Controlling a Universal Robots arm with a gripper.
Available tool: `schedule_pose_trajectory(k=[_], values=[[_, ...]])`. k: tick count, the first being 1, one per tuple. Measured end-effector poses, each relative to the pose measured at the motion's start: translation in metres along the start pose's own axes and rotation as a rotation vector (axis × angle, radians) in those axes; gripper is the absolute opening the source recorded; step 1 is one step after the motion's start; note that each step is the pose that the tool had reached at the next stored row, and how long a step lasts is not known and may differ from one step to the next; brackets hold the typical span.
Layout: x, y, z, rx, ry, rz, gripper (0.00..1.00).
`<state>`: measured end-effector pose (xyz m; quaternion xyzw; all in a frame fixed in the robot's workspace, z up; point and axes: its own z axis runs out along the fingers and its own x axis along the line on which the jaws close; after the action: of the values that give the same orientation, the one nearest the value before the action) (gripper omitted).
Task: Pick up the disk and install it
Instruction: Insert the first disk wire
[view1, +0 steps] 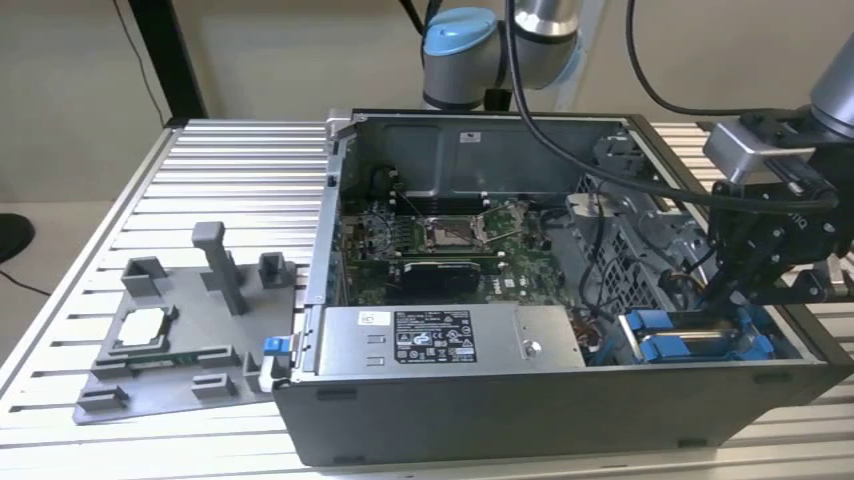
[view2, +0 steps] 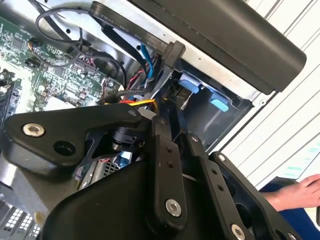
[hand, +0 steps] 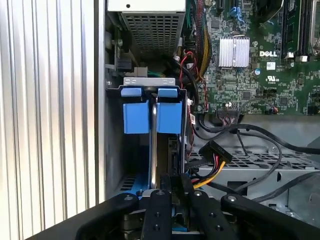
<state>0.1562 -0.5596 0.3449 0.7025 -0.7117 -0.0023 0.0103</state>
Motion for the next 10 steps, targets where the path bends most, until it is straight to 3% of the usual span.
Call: schedule_pose_trajectory(k=[10], values=[[0.0,0.0001,0.0005,-0.0002,-0.0012,0.033,0.0]])
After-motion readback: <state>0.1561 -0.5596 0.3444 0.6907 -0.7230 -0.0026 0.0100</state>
